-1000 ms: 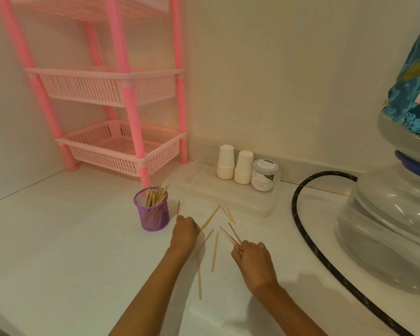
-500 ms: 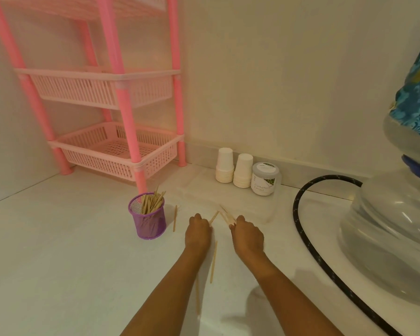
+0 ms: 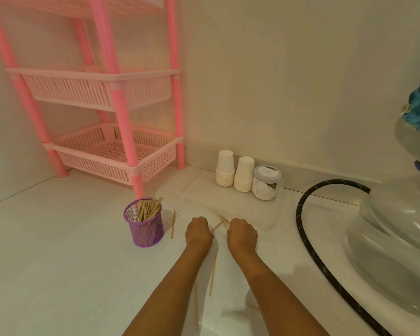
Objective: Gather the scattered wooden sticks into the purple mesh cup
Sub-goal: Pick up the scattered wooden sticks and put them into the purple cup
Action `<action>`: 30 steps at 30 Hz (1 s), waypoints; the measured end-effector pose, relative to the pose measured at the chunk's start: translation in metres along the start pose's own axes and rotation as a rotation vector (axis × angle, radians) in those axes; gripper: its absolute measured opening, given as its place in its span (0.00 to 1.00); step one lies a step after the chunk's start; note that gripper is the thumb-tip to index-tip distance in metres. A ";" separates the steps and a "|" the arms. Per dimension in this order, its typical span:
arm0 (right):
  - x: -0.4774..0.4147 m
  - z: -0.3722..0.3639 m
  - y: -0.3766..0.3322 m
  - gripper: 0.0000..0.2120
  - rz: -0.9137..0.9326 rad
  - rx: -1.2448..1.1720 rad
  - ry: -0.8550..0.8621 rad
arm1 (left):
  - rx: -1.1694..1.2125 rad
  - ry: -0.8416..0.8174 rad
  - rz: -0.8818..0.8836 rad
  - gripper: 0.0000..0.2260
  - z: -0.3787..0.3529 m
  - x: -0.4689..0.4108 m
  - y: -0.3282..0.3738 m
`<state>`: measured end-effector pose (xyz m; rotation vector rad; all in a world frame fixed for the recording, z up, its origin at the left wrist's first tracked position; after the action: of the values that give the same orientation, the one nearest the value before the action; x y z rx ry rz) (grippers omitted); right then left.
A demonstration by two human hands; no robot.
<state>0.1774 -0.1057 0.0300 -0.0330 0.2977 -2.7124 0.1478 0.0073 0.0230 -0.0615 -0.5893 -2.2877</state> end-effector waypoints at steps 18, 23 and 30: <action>0.029 -0.009 -0.002 0.14 0.022 -0.006 -0.146 | 0.935 -0.463 0.377 0.15 -0.019 0.008 -0.032; 0.035 -0.003 0.000 0.13 0.004 -0.269 -0.150 | 1.055 -0.472 0.444 0.18 -0.013 0.016 -0.033; 0.042 0.006 -0.025 0.08 0.122 -0.497 -0.163 | 1.378 -0.738 0.348 0.26 -0.015 0.030 -0.016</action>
<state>0.1291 -0.1012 0.0400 -0.3619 0.8821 -2.4310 0.1177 -0.0100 0.0097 -0.2979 -2.1724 -1.0765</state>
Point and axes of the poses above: each hand's wrist, its own x-axis away from the middle knuckle, its own z-axis out of the back of the hand, y = z × x, the point moved 4 cm from there along -x, towards the middle knuckle, and after that the axes turned 14 degrees about z, right-handed, at the moved point
